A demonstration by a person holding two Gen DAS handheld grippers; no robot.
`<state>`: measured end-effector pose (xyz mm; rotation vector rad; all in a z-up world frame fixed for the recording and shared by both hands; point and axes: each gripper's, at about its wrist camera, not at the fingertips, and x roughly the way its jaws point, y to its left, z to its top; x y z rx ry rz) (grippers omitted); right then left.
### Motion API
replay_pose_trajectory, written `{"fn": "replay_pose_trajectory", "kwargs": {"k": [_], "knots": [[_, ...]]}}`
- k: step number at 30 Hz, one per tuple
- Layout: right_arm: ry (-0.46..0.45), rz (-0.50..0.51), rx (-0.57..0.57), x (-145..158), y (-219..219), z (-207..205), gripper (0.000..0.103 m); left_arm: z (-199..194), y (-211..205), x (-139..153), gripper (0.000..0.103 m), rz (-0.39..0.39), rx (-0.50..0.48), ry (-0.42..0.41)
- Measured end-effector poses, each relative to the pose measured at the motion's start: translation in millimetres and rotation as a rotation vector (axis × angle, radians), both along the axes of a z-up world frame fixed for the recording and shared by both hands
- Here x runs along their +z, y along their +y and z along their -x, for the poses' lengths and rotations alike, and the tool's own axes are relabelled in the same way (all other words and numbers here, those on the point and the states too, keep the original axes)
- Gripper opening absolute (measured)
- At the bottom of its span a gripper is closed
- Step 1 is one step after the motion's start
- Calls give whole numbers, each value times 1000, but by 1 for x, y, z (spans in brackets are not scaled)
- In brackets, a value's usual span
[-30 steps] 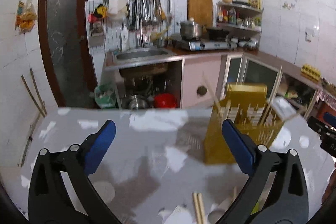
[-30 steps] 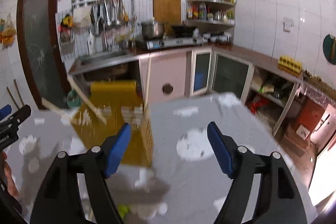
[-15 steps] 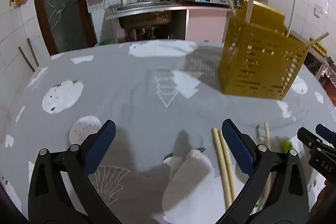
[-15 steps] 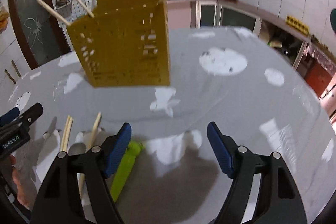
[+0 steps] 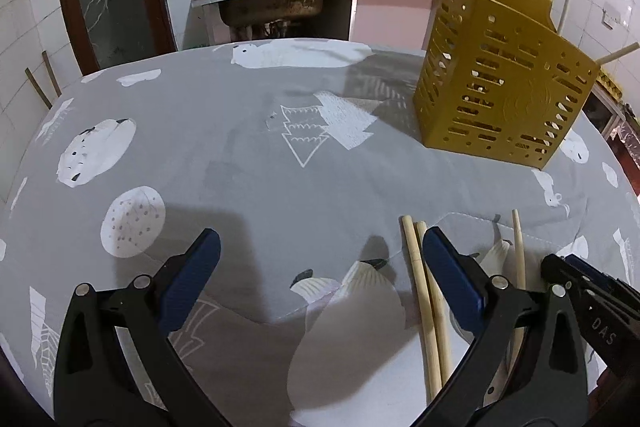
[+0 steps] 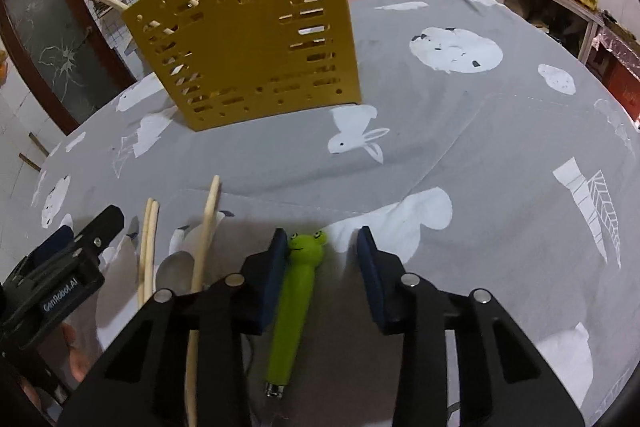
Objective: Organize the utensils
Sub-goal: 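Close the right tool on the green frog utensil while the left tool approaches the chopsticks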
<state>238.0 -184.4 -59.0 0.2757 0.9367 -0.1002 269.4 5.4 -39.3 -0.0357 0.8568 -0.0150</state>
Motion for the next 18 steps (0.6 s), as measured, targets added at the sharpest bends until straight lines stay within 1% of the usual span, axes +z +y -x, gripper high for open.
{"fn": "replay_pose_trajectory", "kwargs": {"k": [2,3,4,6,7,9,14,18], "knots": [[-10,14,15,-1,1,-1,23,0,-2,-2,97,4,-5,9],[-16,15,21,-1,0,-1,22,0,-2,-3,97,6,-8,13],[-17,7,28,-1,-2,-2,21,0,-3,-4,97,7,-16,19],[-19,1,36,0,-6,-3,21,1,-6,-5,93,6,-28,27],[-21,8,39,1,-9,-3,21,1,-8,-6,91,4,-38,32],[-24,32,37,2,-14,-5,21,0,-10,-8,86,-2,-49,37],[-25,57,38,1,-26,-4,21,1,-14,-15,82,2,-69,52],[-31,81,48,1,-26,-3,21,4,-20,-16,79,-17,-86,55]]}}
